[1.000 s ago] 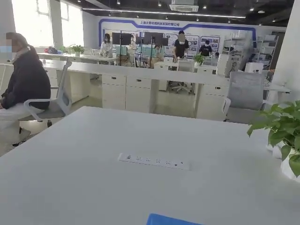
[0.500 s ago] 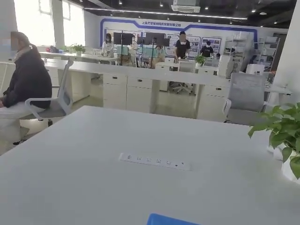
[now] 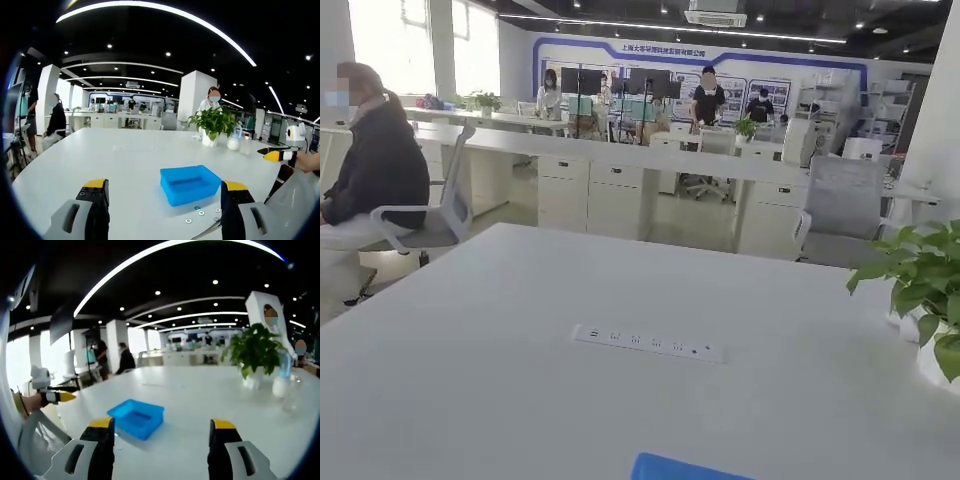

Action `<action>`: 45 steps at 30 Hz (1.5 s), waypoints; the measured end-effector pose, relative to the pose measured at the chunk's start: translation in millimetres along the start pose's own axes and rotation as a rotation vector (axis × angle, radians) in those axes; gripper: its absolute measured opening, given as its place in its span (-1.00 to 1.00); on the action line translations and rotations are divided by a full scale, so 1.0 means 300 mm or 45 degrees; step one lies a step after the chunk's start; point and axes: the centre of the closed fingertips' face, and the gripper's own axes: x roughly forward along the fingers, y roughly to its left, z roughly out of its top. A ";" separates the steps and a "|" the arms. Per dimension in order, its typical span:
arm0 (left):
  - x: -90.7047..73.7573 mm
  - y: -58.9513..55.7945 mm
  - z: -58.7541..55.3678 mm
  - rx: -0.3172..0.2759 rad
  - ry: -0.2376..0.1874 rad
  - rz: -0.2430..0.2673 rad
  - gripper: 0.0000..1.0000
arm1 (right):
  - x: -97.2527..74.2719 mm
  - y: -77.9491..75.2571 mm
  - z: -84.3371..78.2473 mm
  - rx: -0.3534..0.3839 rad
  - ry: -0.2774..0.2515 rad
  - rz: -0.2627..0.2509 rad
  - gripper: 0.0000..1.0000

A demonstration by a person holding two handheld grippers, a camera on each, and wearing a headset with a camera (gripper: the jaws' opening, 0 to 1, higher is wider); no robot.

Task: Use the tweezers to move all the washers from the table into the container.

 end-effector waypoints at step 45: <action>0.030 -0.211 -0.517 0.721 1.006 -0.915 -0.89 | 0.232 0.500 -0.366 -0.658 0.795 0.798 -0.75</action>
